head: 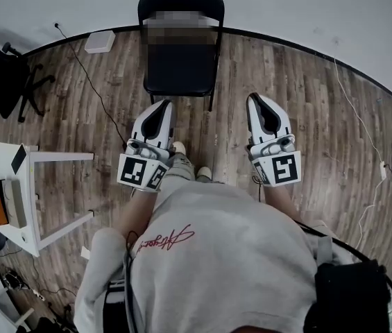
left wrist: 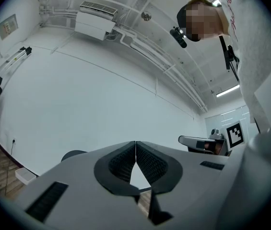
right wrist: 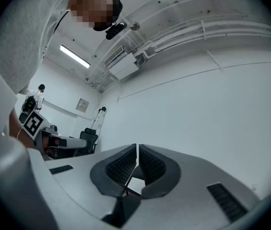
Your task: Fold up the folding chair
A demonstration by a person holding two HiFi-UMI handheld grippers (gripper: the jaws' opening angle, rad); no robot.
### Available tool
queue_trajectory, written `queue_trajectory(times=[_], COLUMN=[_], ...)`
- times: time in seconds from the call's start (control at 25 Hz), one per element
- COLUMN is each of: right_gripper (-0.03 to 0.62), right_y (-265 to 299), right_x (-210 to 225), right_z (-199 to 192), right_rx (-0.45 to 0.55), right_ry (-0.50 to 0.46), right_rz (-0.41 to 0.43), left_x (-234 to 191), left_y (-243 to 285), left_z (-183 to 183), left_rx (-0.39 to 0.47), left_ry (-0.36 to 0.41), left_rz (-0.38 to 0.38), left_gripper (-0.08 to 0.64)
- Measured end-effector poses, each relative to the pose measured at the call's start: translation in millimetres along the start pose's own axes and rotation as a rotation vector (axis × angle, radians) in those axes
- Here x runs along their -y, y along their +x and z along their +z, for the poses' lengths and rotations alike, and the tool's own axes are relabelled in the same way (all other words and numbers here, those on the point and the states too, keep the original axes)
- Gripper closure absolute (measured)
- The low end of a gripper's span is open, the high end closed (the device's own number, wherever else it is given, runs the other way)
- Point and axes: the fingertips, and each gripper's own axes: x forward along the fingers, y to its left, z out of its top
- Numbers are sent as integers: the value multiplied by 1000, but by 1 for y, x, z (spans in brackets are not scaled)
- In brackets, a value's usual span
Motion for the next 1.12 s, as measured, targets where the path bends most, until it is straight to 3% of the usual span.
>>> queue_trajectory(times=[0.24,0.44,0.92,1.12], right_gripper=[575,575,575,575], right_y=[22,54,229,278], right_x=[12,26,95,117], right_z=[-11,-19,-65,-90], right_rx=[-4,10,-33,-87], right_ry=[10,-9,-35,-16], right_rz=[-5,-20,-65,-88], left_x=[-23,-48,-169,-201], left_y=[15,55,197,235], left_z=[-5,-16,-27,-37], left_rx=[-3,-15,-51,-84], left_ry=[-1,-18,-48,-68], left_rz=[19,-13,-92,-125], left_gripper=[543,543,541,541])
